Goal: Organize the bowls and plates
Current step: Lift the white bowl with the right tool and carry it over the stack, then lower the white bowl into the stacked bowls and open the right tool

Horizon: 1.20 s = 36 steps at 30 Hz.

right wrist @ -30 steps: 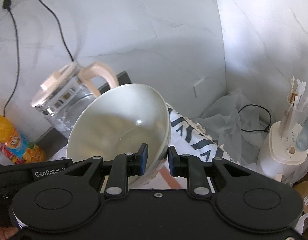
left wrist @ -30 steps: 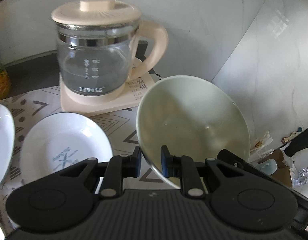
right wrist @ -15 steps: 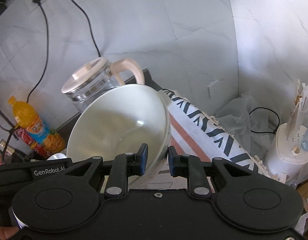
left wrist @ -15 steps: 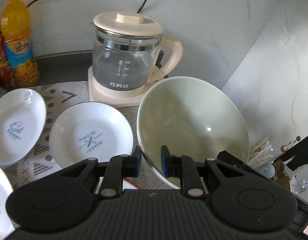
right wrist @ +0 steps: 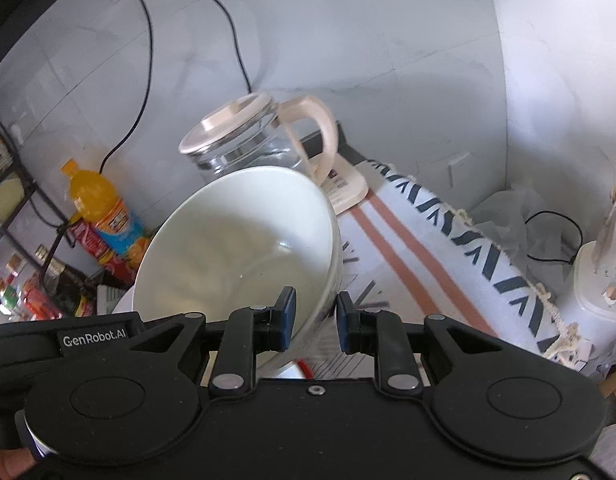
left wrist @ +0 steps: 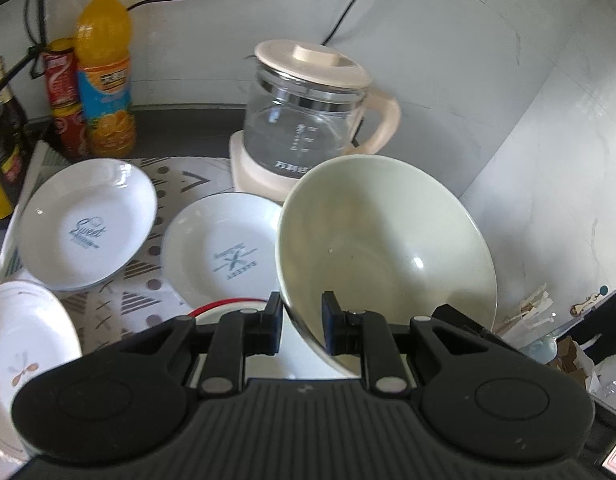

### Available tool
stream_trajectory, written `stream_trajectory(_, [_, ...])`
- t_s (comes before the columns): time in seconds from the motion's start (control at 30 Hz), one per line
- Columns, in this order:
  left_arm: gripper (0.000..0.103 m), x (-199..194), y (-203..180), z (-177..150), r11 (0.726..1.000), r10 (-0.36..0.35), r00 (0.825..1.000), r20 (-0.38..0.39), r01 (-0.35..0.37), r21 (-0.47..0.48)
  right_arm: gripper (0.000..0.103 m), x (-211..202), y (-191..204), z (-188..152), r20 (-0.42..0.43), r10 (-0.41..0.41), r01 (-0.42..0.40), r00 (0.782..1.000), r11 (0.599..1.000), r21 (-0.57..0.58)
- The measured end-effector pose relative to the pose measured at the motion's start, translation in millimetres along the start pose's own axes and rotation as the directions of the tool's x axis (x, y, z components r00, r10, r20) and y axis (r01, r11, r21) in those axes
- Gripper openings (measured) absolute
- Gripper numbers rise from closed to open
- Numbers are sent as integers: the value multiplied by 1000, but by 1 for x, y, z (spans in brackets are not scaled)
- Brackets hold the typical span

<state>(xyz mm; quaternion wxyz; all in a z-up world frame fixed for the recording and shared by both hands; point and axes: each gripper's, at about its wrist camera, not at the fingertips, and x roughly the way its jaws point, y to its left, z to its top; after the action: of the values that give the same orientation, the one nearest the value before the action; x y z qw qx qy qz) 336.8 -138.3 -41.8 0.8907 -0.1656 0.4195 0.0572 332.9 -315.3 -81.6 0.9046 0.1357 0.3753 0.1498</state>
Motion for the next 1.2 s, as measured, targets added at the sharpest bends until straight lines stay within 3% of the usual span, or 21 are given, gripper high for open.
stream_trajectory(0.6, [18,-23,35,-36,994,77,997,-29,-79,-73,22,-2,19,-38,-83,47,-51,995,998,-40])
stream_trajectory(1.2, [21,-10,41,-59,987,121,988,-96,-130,-94,27,11,18,-49,-163,60,-72,985,995,-65])
